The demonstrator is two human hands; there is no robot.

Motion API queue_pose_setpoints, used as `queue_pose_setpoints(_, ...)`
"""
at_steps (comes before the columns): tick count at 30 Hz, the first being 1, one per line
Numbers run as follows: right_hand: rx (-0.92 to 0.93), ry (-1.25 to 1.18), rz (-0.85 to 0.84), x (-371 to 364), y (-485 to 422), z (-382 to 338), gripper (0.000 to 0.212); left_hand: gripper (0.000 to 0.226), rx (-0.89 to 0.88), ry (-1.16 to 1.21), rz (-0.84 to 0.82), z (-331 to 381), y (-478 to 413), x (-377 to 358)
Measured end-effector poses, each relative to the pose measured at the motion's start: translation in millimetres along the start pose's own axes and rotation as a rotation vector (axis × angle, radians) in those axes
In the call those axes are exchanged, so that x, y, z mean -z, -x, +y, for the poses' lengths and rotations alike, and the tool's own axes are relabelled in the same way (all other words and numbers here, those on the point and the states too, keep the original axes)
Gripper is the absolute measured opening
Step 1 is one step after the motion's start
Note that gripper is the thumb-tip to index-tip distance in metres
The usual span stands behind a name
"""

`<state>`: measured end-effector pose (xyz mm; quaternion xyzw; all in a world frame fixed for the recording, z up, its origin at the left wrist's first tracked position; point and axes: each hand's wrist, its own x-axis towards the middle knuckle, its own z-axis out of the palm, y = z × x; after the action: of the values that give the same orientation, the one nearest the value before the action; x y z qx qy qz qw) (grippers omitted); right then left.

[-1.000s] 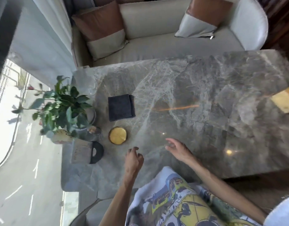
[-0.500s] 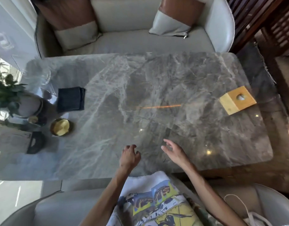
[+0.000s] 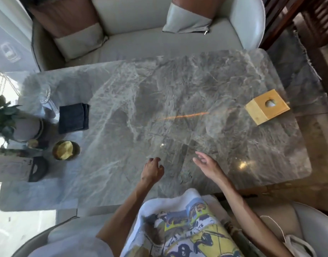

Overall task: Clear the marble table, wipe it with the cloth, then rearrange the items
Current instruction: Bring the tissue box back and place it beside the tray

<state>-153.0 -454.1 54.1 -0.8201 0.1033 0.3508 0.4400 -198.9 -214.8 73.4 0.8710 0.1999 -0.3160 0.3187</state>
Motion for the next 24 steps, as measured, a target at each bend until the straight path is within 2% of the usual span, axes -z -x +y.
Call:
queue_pose_setpoints(3,0.019,0.010,-0.002,26.4,-6.1,10.3,0.046,0.043,0.000,-0.017,0.049,25.4,-10.3,-2.2)
queue_pose_setpoints(7,0.020,0.085,-0.031,78.3,-20.5,25.3,0.048,0.044,0.022,-0.059,0.012,71.8,-27.1,-18.4)
queue_pose_setpoints(14,0.035,0.158,-0.109,216.7,-60.1,57.8,0.048,0.040,0.075,-0.078,0.016,186.6,-57.1,-82.3)
queue_pose_setpoints(17,0.072,0.096,-0.009,287.2,-58.4,58.0,0.037,0.036,0.006,-0.083,-0.035,247.1,-79.2,-109.3)
queue_pose_setpoints(20,0.109,-0.099,0.244,352.5,-69.5,67.1,0.027,0.039,-0.095,-0.014,-0.059,315.7,-108.8,-122.3)
queue_pose_setpoints(22,0.106,-0.173,0.364,387.0,-85.6,78.1,0.031,0.038,-0.124,0.011,-0.047,357.3,-128.6,-124.9)
queue_pose_setpoints(24,0.051,-0.196,0.373,413.1,-108.1,84.5,0.039,0.042,-0.129,0.053,-0.026,393.0,-151.8,-125.2)
